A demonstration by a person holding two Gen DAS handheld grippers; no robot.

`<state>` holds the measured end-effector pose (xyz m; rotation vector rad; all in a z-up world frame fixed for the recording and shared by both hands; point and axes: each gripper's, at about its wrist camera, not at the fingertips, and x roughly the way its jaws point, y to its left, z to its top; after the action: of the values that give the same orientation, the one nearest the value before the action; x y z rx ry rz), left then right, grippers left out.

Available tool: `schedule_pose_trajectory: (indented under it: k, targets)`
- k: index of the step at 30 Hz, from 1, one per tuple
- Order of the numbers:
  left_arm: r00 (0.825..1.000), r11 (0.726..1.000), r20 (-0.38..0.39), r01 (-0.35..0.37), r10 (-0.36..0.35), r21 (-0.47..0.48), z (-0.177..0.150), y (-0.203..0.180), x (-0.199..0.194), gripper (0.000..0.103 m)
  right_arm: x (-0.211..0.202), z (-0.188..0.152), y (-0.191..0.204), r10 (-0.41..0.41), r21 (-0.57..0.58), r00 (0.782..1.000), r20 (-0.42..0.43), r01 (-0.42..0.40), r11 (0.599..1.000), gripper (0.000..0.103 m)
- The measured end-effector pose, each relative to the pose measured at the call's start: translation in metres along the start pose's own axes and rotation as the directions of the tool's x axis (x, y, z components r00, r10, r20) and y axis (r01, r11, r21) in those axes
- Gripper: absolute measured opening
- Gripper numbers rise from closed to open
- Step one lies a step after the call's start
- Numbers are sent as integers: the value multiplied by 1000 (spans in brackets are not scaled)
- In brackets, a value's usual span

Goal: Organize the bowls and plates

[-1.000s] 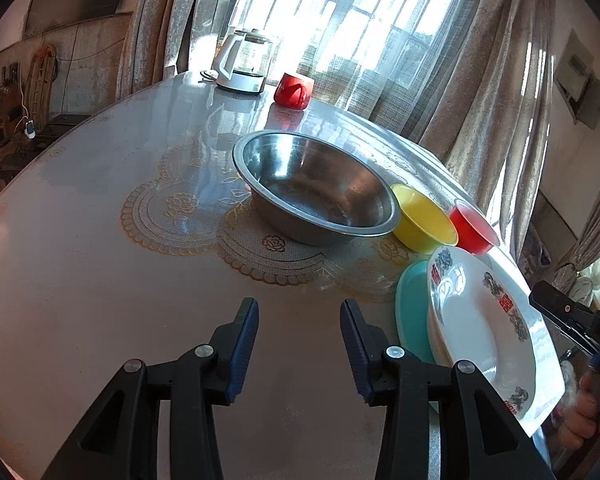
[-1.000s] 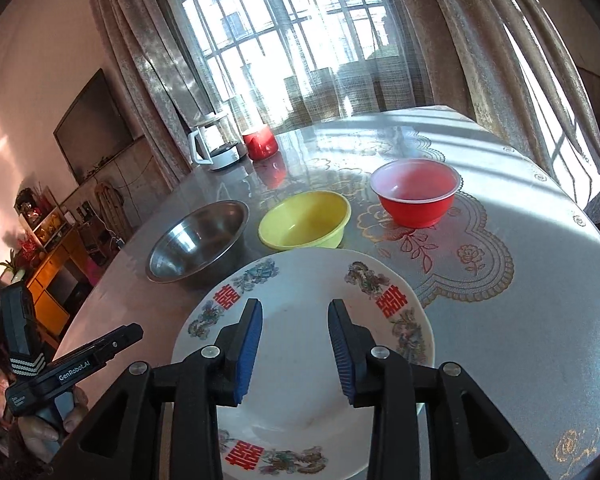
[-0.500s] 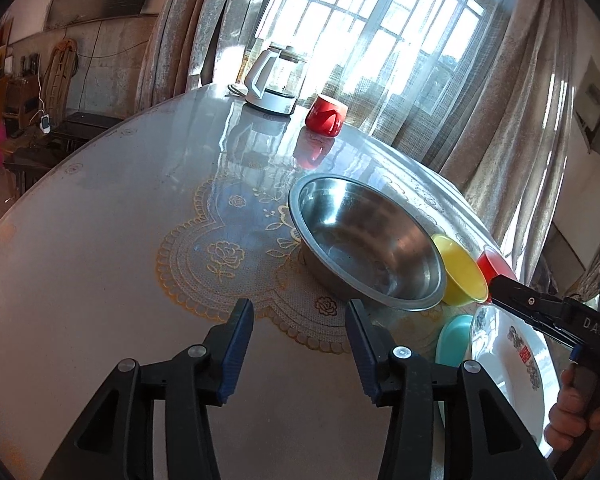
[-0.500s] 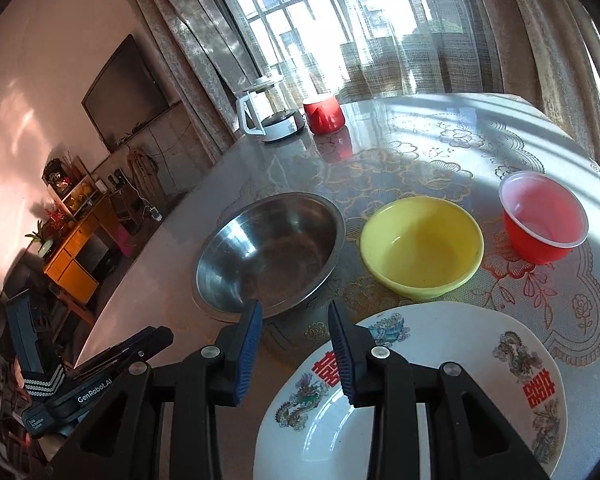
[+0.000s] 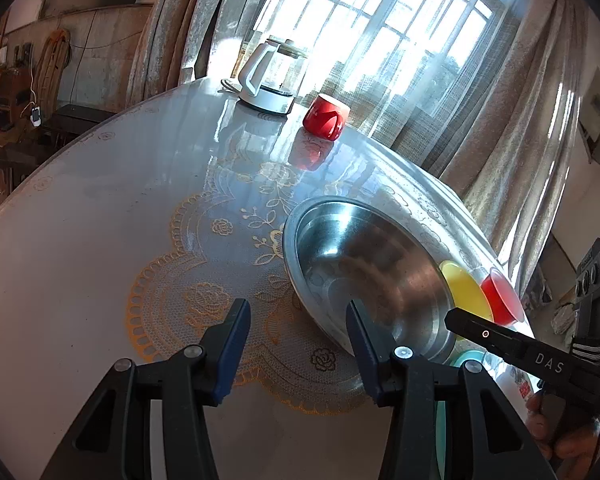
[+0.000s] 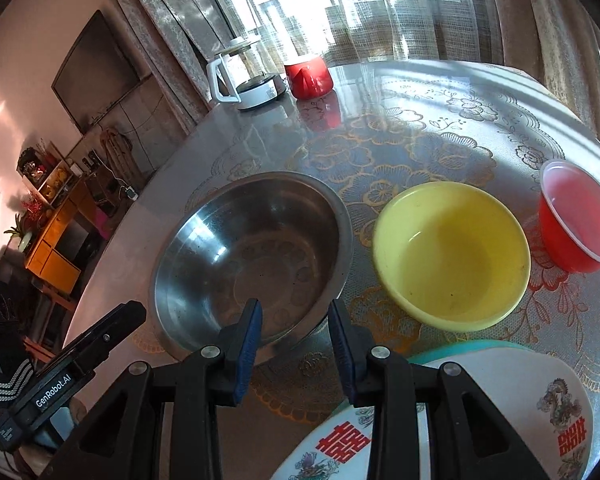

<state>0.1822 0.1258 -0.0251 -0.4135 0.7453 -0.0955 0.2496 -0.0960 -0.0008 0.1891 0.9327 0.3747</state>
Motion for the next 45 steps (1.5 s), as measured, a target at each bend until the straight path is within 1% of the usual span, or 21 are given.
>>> schedule_pose_trajectory:
  k: [6,8,10,11,12,13,15,18,25,28,32,45]
  targets:
    - [1000,1000,-19,0,0,-10,5,3,12,48,5,5,-3,-18,-1,1000,-8,18,1000,35]
    - [1000,1000,-31,-3,3,-4,6,1,18,43,9,7,-2,-32,-7,999,-15,32,999,35]
    - [999,1000,-38,3,-2,11,6,-1,22,34,14,8,0,-47,-28,999,-24,46,999,37]
    - [999,1000,-38,11,-10,19,6,-3,23,31,18,9,2,-57,-42,998,-32,56,998,34]
    - [999,999,-35,19,-18,28,5,-5,22,24,20,9,3,-64,-54,997,-36,62,997,33]
    - [999,999,-33,21,-19,43,4,-8,21,23,21,8,5,-71,-67,997,-35,68,995,33]
    - [1000,998,-19,-8,9,67,1,-10,19,24,21,6,11,-85,-103,996,-28,82,991,32]
    - [1000,999,-26,2,-1,47,-1,-3,15,25,18,3,15,-85,-126,996,-22,82,989,30]
    - [1000,1000,-17,0,0,20,-10,8,-6,27,8,-4,26,-47,-151,999,-20,44,988,29]
    - [1000,1000,-1,-9,9,23,-17,10,-19,27,3,-11,33,-30,-166,999,-21,26,986,29]
    - [999,998,16,-32,31,48,-27,11,-37,27,-3,-23,41,-6,-176,1000,-23,2,984,29]
    - [999,999,34,-38,37,28,-61,20,-91,27,-37,-63,63,74,-208,997,-19,-76,975,29]
